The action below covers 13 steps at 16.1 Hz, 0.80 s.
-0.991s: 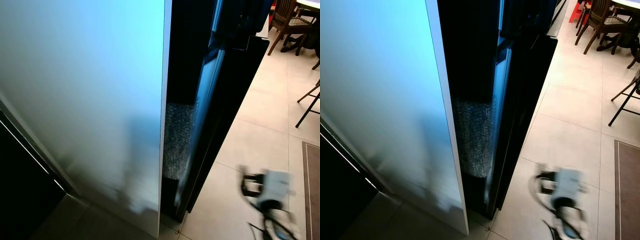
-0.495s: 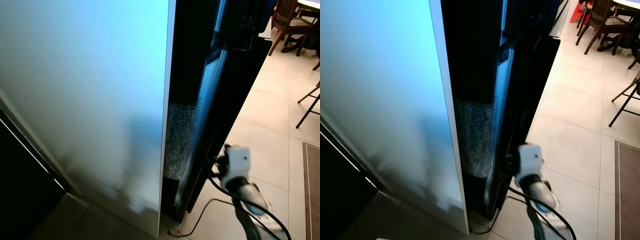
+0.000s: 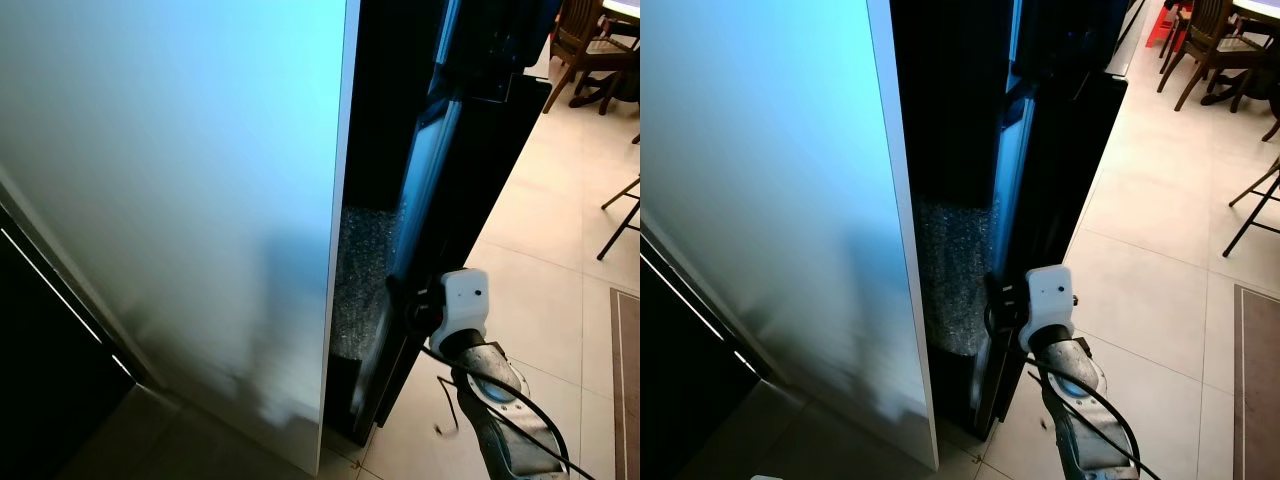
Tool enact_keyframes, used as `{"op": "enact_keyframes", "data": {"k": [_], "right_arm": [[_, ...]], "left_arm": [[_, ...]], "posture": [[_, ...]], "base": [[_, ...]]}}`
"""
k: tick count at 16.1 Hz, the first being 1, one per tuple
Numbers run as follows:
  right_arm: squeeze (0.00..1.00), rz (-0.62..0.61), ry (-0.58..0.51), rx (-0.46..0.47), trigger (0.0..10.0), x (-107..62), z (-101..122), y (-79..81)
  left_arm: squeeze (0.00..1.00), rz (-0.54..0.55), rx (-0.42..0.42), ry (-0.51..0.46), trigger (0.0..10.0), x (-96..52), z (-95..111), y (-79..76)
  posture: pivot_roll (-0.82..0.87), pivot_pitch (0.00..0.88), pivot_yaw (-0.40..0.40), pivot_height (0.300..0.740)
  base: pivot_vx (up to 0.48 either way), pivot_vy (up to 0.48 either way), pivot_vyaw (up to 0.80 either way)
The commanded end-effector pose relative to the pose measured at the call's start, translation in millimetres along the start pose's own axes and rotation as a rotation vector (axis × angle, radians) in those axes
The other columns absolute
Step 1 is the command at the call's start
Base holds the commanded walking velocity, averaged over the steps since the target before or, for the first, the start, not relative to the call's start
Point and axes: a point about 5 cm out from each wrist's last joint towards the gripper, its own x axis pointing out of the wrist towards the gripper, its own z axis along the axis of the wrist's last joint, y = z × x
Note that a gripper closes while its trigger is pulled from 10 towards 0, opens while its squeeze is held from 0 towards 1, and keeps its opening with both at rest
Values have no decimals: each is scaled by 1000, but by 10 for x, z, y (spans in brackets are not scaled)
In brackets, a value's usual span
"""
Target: Restocking fridge
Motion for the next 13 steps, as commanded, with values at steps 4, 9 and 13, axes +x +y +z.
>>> {"op": "enact_keyframes", "data": {"k": [4, 9, 13], "right_arm": [[0, -167, -24, -13, 10000, -38, 13, -265], [0, -434, -33, -49, 10000, -290, -7, -757], [0, -716, 156, -67, 10000, -730, -405, -1268]], "left_arm": [[0, -5, -13, 18, 10000, -4, -32, -8], [0, -9, -10, 20, 10000, -6, -40, -17], [0, -9, -5, 22, 10000, -6, -45, -23]], "posture": [[-96, 0, -15, 740], [-102, 0, -17, 740], [-117, 0, -17, 740]], "base": [[0, 0, 0], [0, 0, 0], [0, 0, 0]]}}
